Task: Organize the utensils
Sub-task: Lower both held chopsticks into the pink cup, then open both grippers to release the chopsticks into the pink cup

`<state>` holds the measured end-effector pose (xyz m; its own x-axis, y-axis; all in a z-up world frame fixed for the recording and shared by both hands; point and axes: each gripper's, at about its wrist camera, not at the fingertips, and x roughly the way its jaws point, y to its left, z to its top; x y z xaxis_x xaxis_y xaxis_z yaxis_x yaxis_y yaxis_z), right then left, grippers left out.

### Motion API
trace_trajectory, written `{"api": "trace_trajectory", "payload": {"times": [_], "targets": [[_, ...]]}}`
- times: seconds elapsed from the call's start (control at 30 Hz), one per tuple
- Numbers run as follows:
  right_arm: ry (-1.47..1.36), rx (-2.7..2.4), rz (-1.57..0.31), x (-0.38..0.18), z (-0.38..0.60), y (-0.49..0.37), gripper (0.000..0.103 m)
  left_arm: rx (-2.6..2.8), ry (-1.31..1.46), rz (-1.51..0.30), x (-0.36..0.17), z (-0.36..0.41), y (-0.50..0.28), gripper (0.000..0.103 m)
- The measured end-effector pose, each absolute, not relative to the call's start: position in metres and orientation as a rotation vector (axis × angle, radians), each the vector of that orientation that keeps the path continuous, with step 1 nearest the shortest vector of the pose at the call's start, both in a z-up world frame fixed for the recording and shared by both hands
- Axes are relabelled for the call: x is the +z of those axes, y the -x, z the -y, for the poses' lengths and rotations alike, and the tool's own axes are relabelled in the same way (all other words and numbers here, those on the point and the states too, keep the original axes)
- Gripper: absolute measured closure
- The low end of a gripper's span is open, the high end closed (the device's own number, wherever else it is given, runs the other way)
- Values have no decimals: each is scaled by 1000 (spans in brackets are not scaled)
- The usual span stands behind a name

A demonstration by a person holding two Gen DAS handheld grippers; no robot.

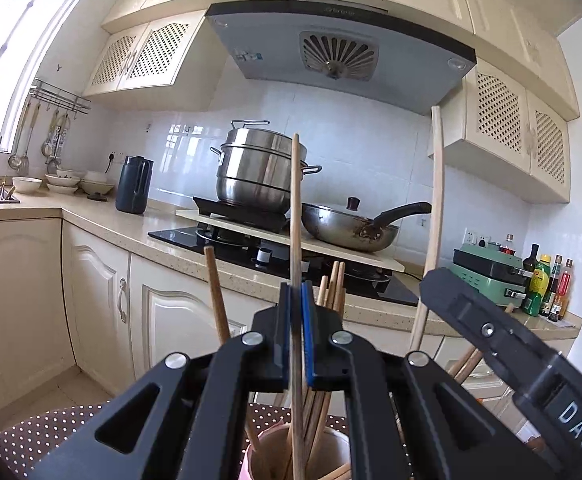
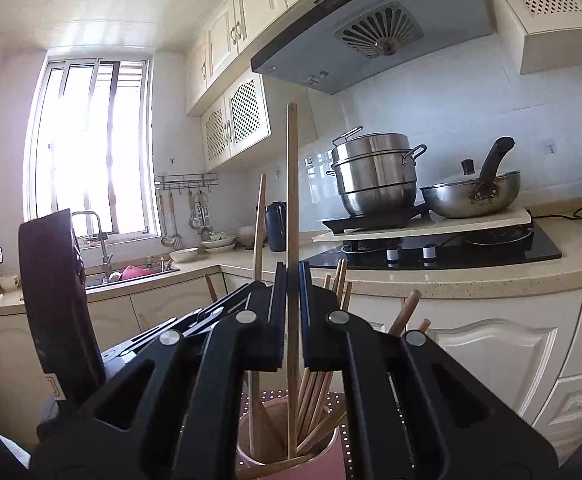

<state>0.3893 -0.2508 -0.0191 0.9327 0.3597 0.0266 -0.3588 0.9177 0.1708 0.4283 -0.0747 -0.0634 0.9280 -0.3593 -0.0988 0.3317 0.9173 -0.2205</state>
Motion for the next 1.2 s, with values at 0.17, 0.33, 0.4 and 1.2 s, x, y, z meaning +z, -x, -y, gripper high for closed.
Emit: {"api": "trace_trajectory", "payload": {"times": [0.17,0.33,0.4,1.2], "targets": [[-158,370,-8,-20,249,-386,97,-350,161,-155,-69,76,-425,97],[-153,366,-16,-19,246,-385,97,-355,139,-176,-73,76,-421,97],[-153,369,-23,-19,246,-384,97,-355,127,-193,-73,76,-421,97],[-172,355,-47,-21,245,-384,96,-265,95,-208,-61,62,-409,73]]}}
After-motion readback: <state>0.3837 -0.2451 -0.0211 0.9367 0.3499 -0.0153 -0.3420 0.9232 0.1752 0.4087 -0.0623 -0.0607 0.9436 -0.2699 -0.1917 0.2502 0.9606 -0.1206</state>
